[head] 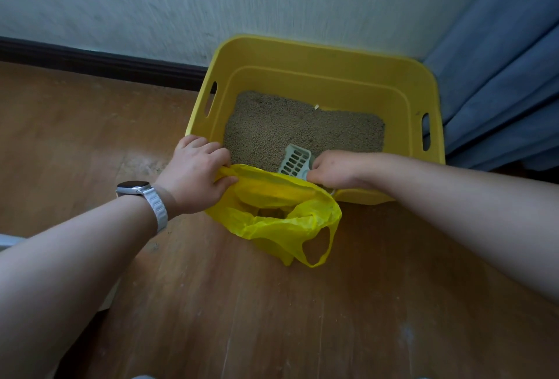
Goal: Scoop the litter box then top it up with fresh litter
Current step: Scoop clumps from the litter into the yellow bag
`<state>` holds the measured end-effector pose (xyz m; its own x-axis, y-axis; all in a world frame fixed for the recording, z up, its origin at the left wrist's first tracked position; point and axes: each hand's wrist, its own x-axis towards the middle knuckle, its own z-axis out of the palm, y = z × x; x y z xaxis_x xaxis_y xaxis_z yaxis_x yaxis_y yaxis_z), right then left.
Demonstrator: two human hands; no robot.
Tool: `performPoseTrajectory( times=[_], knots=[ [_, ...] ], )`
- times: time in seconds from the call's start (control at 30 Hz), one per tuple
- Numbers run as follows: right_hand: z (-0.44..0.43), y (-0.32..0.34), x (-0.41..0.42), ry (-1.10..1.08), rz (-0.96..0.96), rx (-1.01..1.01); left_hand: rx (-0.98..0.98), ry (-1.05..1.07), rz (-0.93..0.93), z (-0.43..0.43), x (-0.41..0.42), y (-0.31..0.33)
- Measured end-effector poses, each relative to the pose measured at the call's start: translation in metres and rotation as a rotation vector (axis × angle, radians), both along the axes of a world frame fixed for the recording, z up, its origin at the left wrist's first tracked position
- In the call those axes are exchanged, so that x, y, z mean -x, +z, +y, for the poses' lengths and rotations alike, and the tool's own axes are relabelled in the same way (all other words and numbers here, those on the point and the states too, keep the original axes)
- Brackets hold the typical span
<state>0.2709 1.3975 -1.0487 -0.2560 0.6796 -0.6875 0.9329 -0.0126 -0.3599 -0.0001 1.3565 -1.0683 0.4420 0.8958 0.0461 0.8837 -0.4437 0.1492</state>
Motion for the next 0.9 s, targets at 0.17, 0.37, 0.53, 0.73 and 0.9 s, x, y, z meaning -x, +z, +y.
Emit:
performPoseTrajectory(
  times=[0.17,0.37,0.53,0.73,0.9],
  knots=[
    [0.003,-0.011,0.001,0.084,-0.013,0.022,0.005,-0.051,-0.084,-0.005,0.008,0.007],
    [0.008,-0.014,-0.009,0.107,-0.025,-0.041,-0.113,0.064,-0.105,-0.021,0.017,0.013],
    [0.004,0.004,-0.025,0.180,-0.002,-0.233,-0.068,0.214,-0.123,-0.032,0.022,0.015],
    [-0.036,0.038,-0.040,0.548,0.204,-0.497,0.008,0.318,-0.075,-0.033,0.025,0.033],
    [-0.070,0.038,-0.051,0.867,0.120,-0.579,0.112,0.425,0.028,-0.034,0.029,0.041]
  ],
)
